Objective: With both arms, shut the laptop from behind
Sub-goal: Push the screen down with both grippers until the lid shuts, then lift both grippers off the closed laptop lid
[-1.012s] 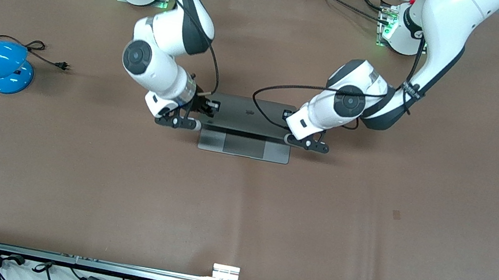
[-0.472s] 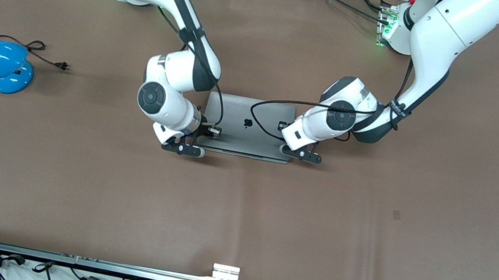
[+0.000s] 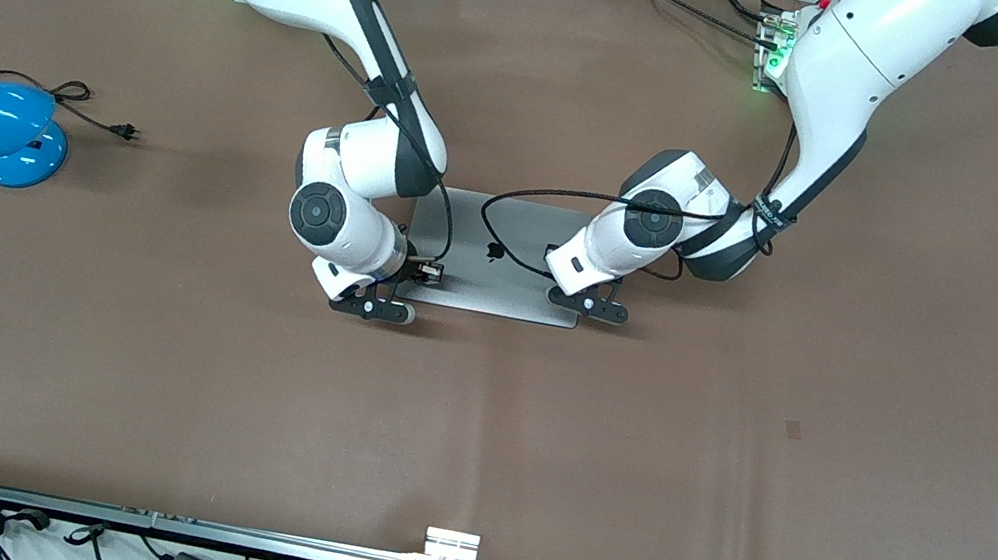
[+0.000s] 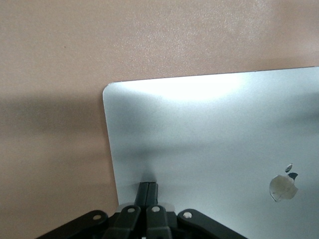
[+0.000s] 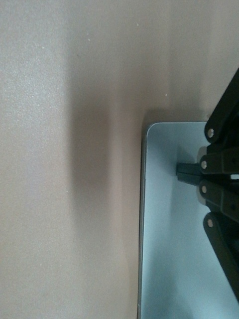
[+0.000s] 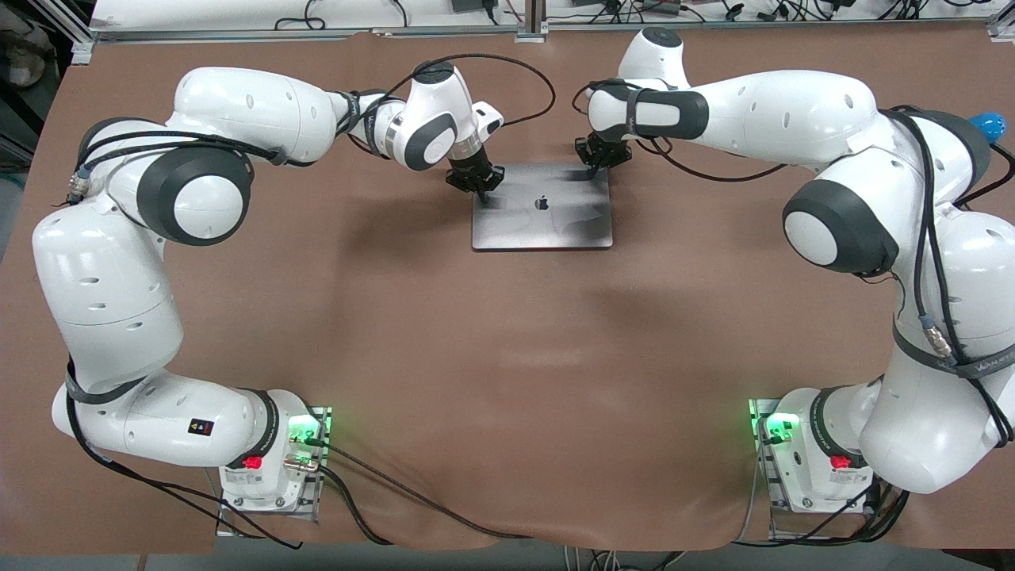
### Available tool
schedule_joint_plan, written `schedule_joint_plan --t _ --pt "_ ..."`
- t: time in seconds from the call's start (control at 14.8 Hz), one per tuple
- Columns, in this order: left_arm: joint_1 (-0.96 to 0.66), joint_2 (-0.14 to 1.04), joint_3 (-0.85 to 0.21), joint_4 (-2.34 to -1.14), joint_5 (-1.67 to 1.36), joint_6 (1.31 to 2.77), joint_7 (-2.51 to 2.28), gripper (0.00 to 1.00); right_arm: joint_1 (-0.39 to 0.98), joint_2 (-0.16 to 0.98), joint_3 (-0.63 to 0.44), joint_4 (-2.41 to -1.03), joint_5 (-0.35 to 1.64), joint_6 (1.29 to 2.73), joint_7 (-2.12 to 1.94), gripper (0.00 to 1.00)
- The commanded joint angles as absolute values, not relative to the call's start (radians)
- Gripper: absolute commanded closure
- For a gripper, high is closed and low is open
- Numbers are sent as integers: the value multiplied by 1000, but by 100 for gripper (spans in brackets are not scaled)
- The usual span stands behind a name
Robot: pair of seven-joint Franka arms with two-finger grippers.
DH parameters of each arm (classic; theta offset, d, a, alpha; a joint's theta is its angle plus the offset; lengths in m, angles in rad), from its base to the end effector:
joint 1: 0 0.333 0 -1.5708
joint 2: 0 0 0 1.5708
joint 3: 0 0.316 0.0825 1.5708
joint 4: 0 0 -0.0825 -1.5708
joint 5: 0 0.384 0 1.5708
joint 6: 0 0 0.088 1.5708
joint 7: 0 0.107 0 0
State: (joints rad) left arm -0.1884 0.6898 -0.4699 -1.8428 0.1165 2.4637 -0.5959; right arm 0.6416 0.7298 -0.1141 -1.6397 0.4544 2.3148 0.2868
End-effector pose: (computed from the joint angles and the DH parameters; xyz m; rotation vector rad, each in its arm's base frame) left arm 0.5197 -0.3797 0.1857 2.9512 -0.0865 -0.1779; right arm 0.5814 0.3585 0.1876 -2.9215 0.0723 0.2016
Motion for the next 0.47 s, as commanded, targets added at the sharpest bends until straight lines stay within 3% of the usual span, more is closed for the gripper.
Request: schedule_joint_plan --t 0.0,0.4 --pt "-189 681 -451 -1829 143 2468 -612 100 641 750 -120 -1608 434 2315 295 100" --pt "-69 510 -512 -1830 137 2188 -598 100 649 626 -192 -1605 425 2266 287 100"
